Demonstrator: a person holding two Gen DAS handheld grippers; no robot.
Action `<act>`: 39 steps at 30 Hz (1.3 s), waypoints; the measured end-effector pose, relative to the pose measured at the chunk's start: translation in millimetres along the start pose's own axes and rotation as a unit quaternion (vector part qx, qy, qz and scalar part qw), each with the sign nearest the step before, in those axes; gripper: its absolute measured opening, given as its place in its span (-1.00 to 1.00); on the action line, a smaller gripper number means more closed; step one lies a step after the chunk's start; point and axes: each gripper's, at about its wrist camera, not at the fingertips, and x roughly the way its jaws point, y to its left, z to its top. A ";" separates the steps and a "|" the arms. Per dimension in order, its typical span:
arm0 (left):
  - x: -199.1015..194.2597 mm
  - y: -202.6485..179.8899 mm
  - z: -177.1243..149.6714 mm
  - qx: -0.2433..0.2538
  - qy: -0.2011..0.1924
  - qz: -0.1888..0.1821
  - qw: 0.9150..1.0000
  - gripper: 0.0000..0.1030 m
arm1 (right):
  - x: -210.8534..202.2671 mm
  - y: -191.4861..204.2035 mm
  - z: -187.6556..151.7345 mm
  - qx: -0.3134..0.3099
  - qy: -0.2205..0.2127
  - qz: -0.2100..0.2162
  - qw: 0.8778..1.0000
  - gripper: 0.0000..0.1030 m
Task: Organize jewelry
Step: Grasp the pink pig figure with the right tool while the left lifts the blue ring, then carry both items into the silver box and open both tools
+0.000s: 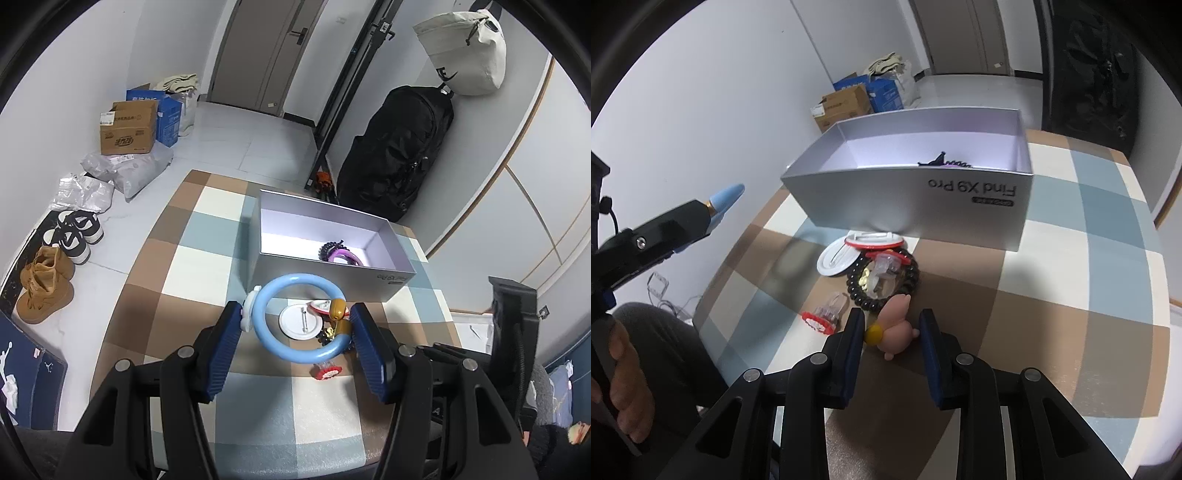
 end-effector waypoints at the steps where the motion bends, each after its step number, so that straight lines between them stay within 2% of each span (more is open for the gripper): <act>1: 0.6 0.1 -0.2 -0.001 0.001 0.000 1.000 0.06 | -1.7 -0.3 0.4 0.001 -0.003 0.000 1.000 -0.44; 7: 3.6 0.3 0.9 -0.004 0.002 -0.001 1.000 0.06 | -11.2 1.5 3.7 0.002 -0.023 0.009 1.000 -0.44; 16: 4.1 -3.9 10.2 0.000 -0.013 -0.005 1.000 0.06 | -34.8 0.1 19.6 0.020 -0.065 0.049 0.996 -0.44; 27: 6.8 -14.9 37.7 -0.005 -0.023 0.000 1.000 0.06 | -62.6 -0.6 66.5 0.008 -0.107 0.069 0.992 -0.44; 34: 25.9 -17.7 55.8 -0.009 -0.002 -0.003 1.000 0.06 | -61.4 -13.2 101.7 0.008 -0.118 0.070 0.991 -0.44; 39: 40.1 -18.5 64.8 -0.004 0.008 -0.013 1.000 0.06 | -49.7 -22.7 114.4 0.011 -0.111 0.072 0.991 -0.44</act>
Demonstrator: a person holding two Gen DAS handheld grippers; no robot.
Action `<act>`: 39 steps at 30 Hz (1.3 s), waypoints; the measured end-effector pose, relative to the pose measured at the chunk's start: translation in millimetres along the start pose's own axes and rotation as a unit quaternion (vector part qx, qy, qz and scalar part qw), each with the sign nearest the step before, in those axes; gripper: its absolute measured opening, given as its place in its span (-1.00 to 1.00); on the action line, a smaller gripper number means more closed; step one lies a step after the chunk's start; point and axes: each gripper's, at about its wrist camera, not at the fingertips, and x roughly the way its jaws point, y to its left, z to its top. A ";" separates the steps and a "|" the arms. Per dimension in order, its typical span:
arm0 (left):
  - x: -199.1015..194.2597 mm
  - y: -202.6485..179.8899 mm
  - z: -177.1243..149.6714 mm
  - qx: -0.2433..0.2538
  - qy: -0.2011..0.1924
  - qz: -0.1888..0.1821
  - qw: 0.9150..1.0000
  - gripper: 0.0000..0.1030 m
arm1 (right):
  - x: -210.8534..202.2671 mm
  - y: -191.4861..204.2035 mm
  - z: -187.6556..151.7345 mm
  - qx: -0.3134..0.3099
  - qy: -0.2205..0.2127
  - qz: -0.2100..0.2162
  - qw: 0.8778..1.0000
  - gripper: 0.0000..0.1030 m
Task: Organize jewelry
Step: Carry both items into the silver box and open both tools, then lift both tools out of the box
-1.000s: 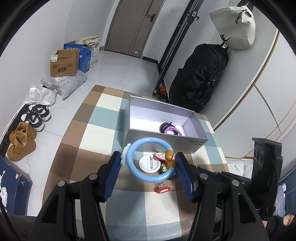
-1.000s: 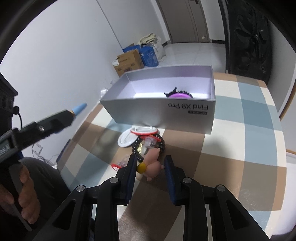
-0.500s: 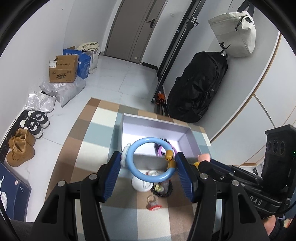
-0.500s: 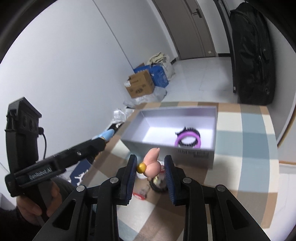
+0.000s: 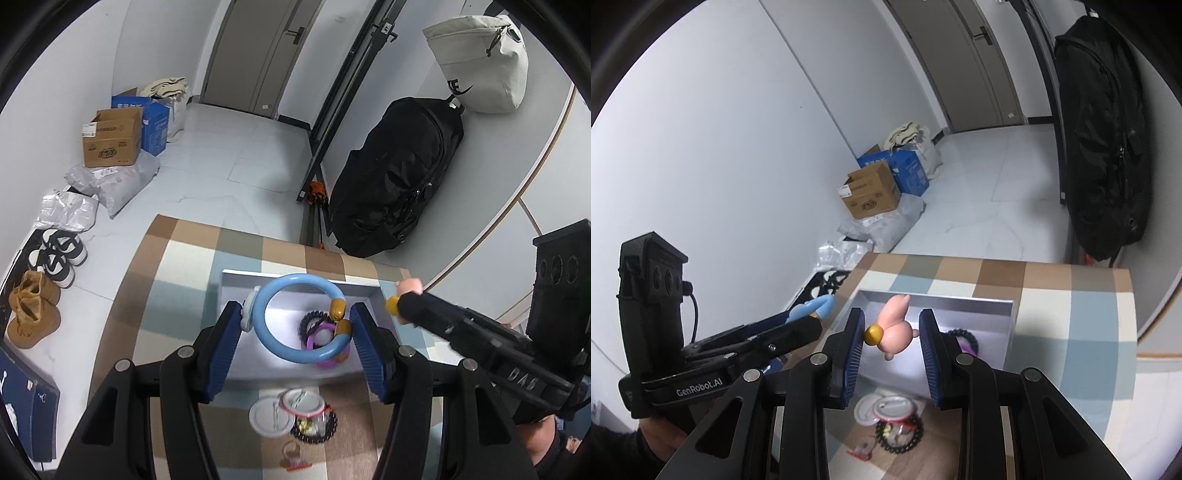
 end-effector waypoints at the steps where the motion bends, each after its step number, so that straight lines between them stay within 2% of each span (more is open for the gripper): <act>1: 3.0 0.3 1.0 0.000 0.002 -0.003 1.000 0.06 | 3.7 -1.5 0.4 -0.005 0.003 -0.005 1.000 -0.44; 5: 18.1 3.0 2.7 0.003 0.015 -0.012 1.000 0.06 | 19.0 -14.5 1.4 0.000 0.023 -0.019 1.000 -0.44; 10: 30.0 5.1 1.4 -0.005 0.030 -0.019 0.999 0.06 | 26.6 -34.0 0.9 0.030 0.032 -0.014 0.999 -0.44; 19: 40.6 1.9 3.5 0.000 0.040 -0.026 0.999 0.06 | 34.6 -39.2 2.6 0.040 0.037 -0.010 0.998 -0.44; 22: 42.7 1.3 2.9 0.003 0.041 -0.016 0.999 0.06 | 38.7 -45.1 1.9 0.054 0.043 -0.011 0.998 -0.44; 29: 47.8 1.1 3.0 -0.016 0.047 -0.043 0.998 0.07 | 40.1 -46.1 0.7 0.060 0.043 -0.011 0.997 -0.43; 30: 48.1 1.5 2.9 -0.018 0.047 -0.035 0.998 0.11 | 40.9 -45.3 0.6 0.056 0.044 -0.012 0.997 -0.42; 33: 46.9 4.6 3.1 -0.028 0.043 -0.038 0.998 0.44 | 34.5 -43.9 2.1 0.053 0.032 -0.012 0.998 -0.40; 34: 44.9 6.4 2.9 -0.034 0.040 -0.045 0.998 0.47 | 31.6 -43.3 2.7 0.050 0.027 -0.013 0.998 -0.37; 37: 40.5 7.4 3.3 -0.037 0.035 -0.050 0.997 0.48 | 18.1 -43.7 3.7 0.050 0.003 -0.020 0.999 0.10; 39: 38.4 7.9 2.0 -0.037 0.039 -0.050 0.997 0.48 | 12.1 -45.9 3.6 0.055 0.000 -0.023 0.998 0.15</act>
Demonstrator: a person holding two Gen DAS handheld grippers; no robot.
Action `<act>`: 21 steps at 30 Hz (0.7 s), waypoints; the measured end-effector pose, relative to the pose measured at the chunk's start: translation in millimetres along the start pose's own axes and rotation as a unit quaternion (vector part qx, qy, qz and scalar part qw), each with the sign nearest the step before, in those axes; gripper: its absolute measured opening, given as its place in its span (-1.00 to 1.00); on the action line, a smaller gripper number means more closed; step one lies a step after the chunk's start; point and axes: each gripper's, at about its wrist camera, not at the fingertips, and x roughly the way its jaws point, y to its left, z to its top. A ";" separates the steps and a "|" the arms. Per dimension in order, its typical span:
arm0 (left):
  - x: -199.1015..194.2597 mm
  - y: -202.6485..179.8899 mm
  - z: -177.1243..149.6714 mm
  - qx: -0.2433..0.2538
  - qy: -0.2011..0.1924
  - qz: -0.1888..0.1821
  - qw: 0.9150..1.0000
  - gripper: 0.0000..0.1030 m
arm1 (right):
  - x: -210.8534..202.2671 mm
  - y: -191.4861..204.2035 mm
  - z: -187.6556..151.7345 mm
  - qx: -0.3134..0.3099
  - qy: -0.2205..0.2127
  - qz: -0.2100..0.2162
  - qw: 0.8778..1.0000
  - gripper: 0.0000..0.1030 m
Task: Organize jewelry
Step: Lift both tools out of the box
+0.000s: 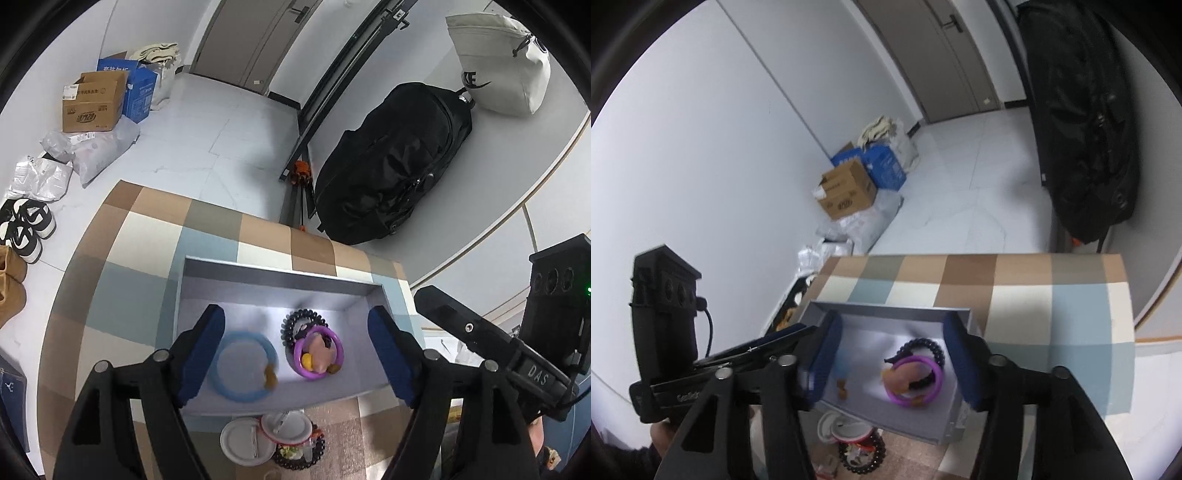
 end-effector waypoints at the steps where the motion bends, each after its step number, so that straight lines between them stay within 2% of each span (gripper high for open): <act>1: -2.0 0.2 -1.0 -0.002 0.000 0.003 1.000 0.48 | -1.3 -1.2 -0.2 0.003 0.003 0.000 1.000 0.16; 4: -6.8 -1.7 -3.2 0.006 -0.006 0.016 1.000 0.48 | -5.4 -3.3 -3.1 0.013 0.002 -0.006 1.000 0.20; 11: -24.1 -1.7 -9.9 0.013 -0.024 0.039 0.999 0.48 | -11.4 3.7 -12.2 0.005 0.002 -0.011 1.000 0.63; 16: -36.1 2.0 -17.0 0.010 -0.036 0.039 0.999 0.48 | -13.9 5.9 -21.6 0.012 0.008 0.004 1.000 0.66; 21: -43.8 7.6 -24.4 -0.002 -0.037 0.037 0.999 0.48 | -21.9 9.9 -28.0 0.010 0.004 0.006 1.000 0.85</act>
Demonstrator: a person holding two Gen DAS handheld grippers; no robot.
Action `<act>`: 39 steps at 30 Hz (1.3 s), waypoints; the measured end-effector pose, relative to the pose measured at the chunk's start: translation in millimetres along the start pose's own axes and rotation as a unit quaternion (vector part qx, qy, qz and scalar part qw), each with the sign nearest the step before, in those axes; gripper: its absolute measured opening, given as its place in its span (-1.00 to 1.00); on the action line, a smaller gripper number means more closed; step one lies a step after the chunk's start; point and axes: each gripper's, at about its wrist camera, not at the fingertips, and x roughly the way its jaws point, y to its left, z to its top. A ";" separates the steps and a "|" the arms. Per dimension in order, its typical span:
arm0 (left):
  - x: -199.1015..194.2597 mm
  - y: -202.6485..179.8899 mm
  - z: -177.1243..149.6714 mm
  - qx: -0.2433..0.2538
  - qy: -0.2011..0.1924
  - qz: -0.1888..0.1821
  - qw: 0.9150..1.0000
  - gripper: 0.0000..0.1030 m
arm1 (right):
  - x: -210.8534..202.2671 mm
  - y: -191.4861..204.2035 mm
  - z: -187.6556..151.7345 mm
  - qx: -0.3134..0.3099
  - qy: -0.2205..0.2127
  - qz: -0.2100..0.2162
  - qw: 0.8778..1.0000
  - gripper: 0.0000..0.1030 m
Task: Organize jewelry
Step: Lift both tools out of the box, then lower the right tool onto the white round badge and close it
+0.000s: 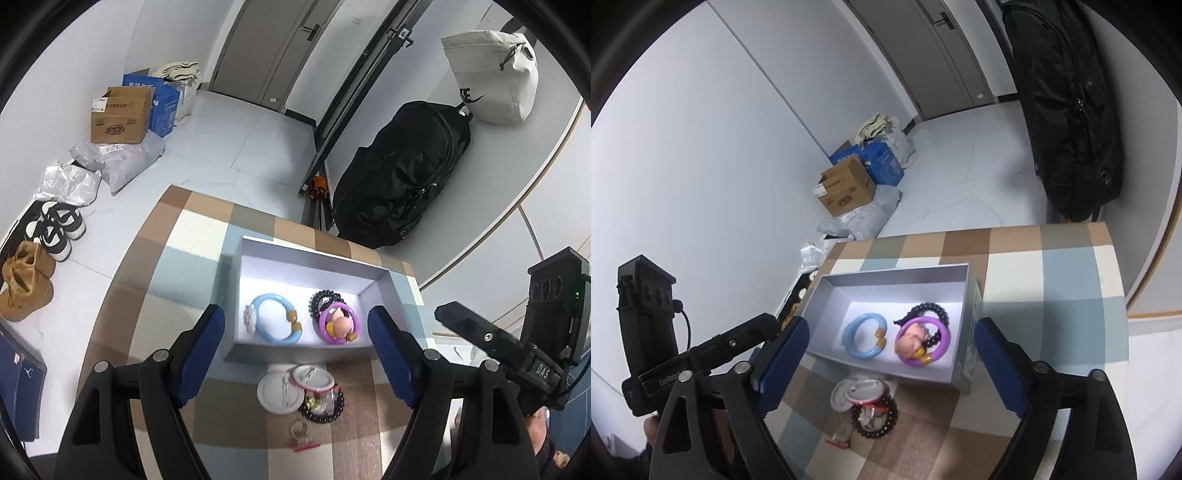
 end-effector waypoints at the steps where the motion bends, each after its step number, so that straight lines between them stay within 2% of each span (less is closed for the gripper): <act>1: -1.1 0.1 -0.9 0.000 0.001 0.000 1.000 0.48 | -1.9 0.9 -1.0 0.000 -0.001 0.004 1.000 0.88; 6: -5.3 5.2 -6.8 -0.007 0.003 0.006 1.000 0.48 | -2.8 4.7 -8.8 0.009 0.012 0.024 1.000 0.96; 11: 1.5 17.3 -20.4 -0.028 0.028 0.015 0.999 0.48 | -3.4 11.5 -19.8 0.013 0.031 0.038 0.999 0.98; 17: 3.7 20.3 -27.9 -0.023 0.043 0.024 0.998 0.48 | 5.0 15.8 -33.9 0.022 0.064 0.041 0.997 1.00; 22: 4.4 23.5 -30.2 -0.038 0.070 0.022 0.997 0.50 | 24.1 20.0 -44.6 0.029 0.089 0.022 0.995 1.00; 23: 2.9 23.5 -30.3 -0.037 0.068 0.024 0.997 0.51 | 28.1 20.3 -46.0 0.029 0.095 0.016 0.995 1.00; 25: -1.1 23.1 -30.7 -0.029 0.059 0.036 0.997 0.70 | 36.4 20.7 -49.8 0.030 0.109 0.009 0.994 1.00; 32: -4.8 34.3 -32.4 -0.034 0.056 0.056 0.996 0.75 | 68.8 19.3 -62.8 0.033 0.159 -0.018 0.987 1.00; 39: -3.5 45.1 -31.4 -0.037 0.061 0.065 0.995 0.75 | 81.0 30.6 -59.3 -0.002 0.144 -0.044 0.989 0.98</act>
